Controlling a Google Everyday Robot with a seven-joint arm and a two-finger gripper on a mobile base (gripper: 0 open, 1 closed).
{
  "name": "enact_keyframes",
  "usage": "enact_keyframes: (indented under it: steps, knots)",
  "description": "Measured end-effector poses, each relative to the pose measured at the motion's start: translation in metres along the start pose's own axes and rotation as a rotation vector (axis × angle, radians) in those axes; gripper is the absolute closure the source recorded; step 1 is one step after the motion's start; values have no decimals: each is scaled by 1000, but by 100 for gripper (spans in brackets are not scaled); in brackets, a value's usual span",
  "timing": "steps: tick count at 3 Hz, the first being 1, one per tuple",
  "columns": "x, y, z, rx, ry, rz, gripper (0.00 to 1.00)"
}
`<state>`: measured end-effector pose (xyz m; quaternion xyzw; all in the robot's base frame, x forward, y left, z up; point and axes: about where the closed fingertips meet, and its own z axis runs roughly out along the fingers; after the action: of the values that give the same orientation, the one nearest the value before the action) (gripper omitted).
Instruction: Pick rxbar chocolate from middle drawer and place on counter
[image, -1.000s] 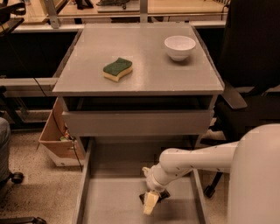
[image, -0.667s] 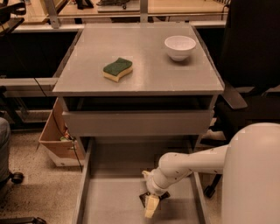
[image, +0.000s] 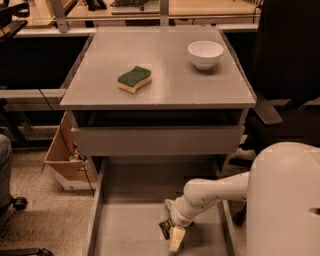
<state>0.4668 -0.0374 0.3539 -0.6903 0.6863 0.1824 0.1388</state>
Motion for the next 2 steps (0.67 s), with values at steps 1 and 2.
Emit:
enact_keyframes:
  steps: [1, 2]
  knots:
    - [8, -2, 5, -10, 3, -1, 19]
    - [10, -3, 6, -14, -2, -4, 42]
